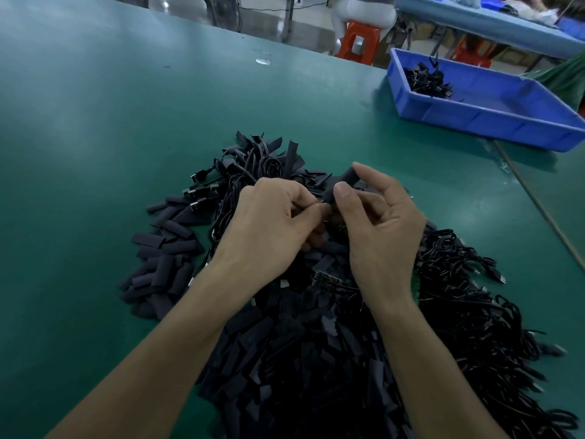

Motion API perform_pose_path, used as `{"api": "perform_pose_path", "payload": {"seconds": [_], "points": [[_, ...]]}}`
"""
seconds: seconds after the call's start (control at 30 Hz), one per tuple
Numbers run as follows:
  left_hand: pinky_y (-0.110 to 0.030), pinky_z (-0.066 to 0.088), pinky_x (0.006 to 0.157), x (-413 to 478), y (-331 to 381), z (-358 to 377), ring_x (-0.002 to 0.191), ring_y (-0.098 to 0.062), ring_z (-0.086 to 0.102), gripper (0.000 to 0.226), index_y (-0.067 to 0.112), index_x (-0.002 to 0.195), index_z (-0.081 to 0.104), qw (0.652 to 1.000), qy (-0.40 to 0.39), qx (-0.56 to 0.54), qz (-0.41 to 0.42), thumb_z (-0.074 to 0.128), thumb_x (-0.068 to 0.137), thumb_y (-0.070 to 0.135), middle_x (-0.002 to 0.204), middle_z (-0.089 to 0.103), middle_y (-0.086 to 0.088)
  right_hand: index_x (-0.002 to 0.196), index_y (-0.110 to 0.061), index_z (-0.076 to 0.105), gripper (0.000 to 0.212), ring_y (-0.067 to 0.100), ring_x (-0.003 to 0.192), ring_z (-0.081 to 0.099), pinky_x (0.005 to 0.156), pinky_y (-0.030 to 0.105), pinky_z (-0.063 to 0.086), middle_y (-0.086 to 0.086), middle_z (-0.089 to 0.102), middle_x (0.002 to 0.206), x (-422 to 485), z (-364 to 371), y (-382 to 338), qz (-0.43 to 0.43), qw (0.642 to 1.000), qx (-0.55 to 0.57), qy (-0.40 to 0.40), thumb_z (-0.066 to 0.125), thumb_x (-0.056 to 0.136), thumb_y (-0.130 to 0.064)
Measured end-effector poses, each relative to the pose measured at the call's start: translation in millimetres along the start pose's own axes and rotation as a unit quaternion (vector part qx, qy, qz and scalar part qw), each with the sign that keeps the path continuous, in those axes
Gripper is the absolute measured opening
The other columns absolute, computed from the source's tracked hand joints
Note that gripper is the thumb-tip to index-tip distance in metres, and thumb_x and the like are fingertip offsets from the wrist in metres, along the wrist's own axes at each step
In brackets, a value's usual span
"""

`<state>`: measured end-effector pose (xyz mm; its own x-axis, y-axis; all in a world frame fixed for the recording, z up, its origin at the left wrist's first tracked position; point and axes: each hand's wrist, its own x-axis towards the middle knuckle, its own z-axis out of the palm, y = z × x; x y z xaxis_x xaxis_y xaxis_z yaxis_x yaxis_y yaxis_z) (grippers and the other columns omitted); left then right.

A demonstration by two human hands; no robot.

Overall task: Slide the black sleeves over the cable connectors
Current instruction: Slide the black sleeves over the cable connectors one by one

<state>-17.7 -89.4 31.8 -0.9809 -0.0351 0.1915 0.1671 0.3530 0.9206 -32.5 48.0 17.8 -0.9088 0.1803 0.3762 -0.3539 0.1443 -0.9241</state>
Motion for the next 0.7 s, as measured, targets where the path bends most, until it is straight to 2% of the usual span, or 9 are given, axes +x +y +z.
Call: {"api": "perform_pose_path", "payload": {"seconds": [0.2,0.4,0.6,0.7], "points": [[-0.011,0.051,0.052,-2.1,2.1,5.0,0.054,0.000,0.068,0.020,0.023,0.075,0.072,0.999,0.037,-0.016,0.018,0.071,0.094,0.019,0.064,0.072,0.012,0.114,-0.039,0.065,0.032,0.012,0.085,0.074,0.082,0.044,0.061,-0.006,0.078,0.089,-8.4,9.4,-2.9,-0.004,1.000,0.002,0.018,0.074,0.088,-0.024],[-0.013,0.053,0.053,-1.9,0.1,6.6,0.055,0.001,0.068,0.019,0.015,0.078,0.074,0.998,0.058,-0.011,0.031,0.069,0.095,0.021,0.063,0.071,0.009,0.117,-0.037,0.065,0.033,0.009,0.086,0.074,0.084,0.044,0.060,-0.007,0.078,0.090,-7.5,13.7,-4.5,0.001,1.000,-0.013,0.025,0.075,0.088,-0.022],[-0.016,0.055,0.054,-1.3,-0.7,6.5,0.057,0.001,0.069,0.018,0.020,0.078,0.073,0.997,0.068,-0.004,0.044,0.069,0.096,0.021,0.064,0.071,0.010,0.118,-0.038,0.066,0.033,0.011,0.089,0.074,0.087,0.046,0.058,-0.006,0.078,0.091,-8.7,17.2,-5.2,0.015,1.000,-0.009,0.020,0.074,0.089,-0.023],[-0.012,0.053,0.052,-1.1,-0.3,6.8,0.055,0.001,0.069,0.019,0.022,0.077,0.072,0.997,0.070,-0.014,0.043,0.069,0.096,0.019,0.062,0.072,0.010,0.118,-0.038,0.065,0.032,0.008,0.088,0.073,0.087,0.044,0.058,-0.007,0.077,0.090,-6.9,17.3,-8.9,0.014,1.000,-0.017,0.017,0.073,0.090,-0.025]]}}
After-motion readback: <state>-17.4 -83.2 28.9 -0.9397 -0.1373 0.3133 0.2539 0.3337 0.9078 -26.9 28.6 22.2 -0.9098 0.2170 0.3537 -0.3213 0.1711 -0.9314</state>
